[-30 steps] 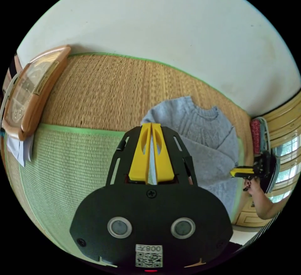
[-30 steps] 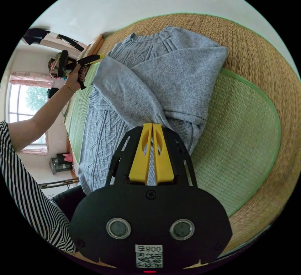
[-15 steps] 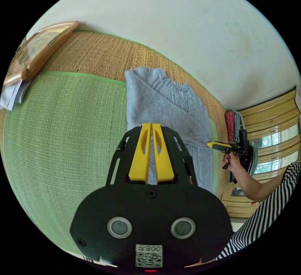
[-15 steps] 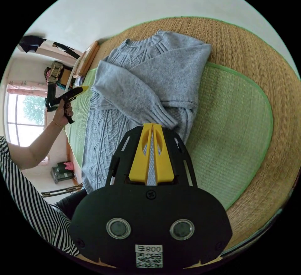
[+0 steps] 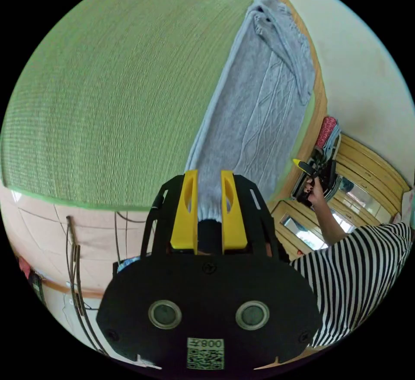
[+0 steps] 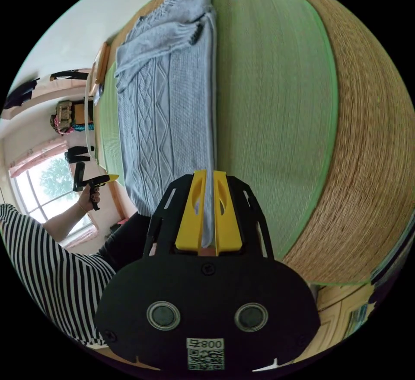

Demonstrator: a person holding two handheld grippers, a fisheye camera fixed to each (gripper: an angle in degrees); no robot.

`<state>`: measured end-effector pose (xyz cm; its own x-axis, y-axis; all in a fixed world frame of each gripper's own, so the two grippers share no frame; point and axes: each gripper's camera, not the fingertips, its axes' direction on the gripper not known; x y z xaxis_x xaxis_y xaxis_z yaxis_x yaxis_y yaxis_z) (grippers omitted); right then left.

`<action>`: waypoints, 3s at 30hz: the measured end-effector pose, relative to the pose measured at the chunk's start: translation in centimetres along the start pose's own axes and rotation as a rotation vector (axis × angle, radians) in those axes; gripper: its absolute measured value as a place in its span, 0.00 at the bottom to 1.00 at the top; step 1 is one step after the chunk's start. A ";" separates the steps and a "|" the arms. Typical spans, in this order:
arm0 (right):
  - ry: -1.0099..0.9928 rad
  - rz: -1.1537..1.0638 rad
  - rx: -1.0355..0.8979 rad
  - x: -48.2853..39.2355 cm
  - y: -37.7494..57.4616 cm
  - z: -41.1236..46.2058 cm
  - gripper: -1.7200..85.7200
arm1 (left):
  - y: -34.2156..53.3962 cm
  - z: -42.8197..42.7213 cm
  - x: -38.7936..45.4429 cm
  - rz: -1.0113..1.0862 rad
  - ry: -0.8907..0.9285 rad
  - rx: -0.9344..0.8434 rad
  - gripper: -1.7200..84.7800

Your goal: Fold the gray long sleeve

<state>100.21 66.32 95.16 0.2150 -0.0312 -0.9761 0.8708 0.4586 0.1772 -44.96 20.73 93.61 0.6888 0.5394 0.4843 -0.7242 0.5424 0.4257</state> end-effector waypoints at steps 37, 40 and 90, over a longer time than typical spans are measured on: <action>-0.312 0.251 -0.125 13.3 14.0 7.6 0.06 | 0.6 8.9 -14.5 -0.057 0.182 -0.192 0.07; -0.331 0.220 -0.151 13.3 14.0 7.1 0.05 | 1.0 8.3 -14.4 -0.045 0.196 -0.196 0.06; -0.543 0.163 0.221 3.8 -7.7 -5.3 0.05 | -13.0 -2.2 0.7 -0.007 0.547 0.319 0.09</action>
<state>91.99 67.40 89.38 0.4975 -0.4510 -0.7410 0.8663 0.3022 0.3977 -34.97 15.45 86.76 0.5494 0.8337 0.0561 -0.6359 0.3736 0.6753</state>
